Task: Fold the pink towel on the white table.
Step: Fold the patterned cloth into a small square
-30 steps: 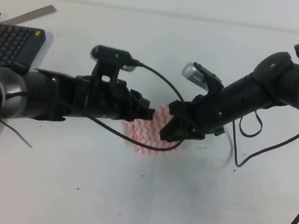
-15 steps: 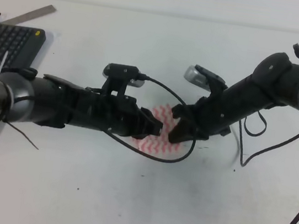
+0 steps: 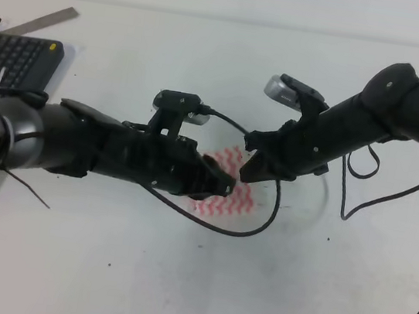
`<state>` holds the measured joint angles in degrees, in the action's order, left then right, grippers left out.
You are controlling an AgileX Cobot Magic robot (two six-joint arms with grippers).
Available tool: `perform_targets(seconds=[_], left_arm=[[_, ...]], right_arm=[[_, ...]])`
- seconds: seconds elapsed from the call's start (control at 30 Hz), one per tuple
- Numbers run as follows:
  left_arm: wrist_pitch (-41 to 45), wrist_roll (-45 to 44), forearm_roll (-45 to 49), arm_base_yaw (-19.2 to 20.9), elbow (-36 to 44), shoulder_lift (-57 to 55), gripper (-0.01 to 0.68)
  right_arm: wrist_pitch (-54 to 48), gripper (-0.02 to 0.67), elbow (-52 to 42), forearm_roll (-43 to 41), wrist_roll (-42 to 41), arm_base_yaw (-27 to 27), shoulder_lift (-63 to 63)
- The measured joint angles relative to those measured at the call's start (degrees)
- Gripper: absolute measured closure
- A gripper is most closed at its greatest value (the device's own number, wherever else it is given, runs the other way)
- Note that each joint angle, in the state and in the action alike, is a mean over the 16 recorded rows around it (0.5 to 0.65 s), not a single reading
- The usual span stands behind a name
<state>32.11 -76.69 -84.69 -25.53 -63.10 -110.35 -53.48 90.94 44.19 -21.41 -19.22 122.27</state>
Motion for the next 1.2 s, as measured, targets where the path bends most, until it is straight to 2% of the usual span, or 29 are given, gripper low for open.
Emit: perform_targets(seconds=[0.43, 0.87, 1.2], left_arm=[[-3.07, 5.94, 8.28, -0.07, 0.01, -0.98, 0.673], [-9.24, 4.25, 8.45, -0.02, 0.04, 5.57, 0.673], [-14.01, 3.59, 8.58, 0.04, 0.04, 4.60, 0.673]], right_arm=[[0.49, 0.651, 0.06, 0.60, -0.06, 0.37, -0.88], [1.75, 0.649, 0.06, 1.96, -0.04, 0.37, -0.88], [3.09, 0.646, 0.07, 3.25, 0.04, 0.37, -0.50]])
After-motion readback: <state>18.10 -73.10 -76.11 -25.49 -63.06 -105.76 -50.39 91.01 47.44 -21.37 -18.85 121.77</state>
